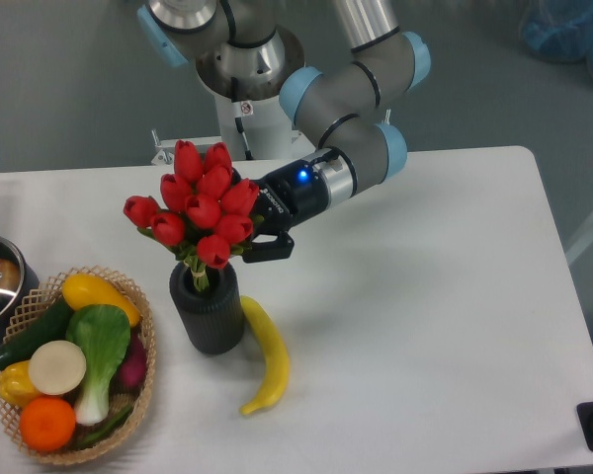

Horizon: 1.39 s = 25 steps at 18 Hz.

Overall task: Insert the flowers into the vase
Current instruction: 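Push the tulips further down into the vase, adjusting the bunch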

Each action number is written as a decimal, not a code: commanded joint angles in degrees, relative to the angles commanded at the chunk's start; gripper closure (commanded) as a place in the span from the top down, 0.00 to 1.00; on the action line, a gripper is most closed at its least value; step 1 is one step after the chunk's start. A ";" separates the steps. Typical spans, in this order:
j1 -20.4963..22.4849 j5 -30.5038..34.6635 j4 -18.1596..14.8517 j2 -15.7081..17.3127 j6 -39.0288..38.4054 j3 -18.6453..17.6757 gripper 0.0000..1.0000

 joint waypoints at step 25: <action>0.00 0.09 0.00 -1.84 7.02 -3.87 0.45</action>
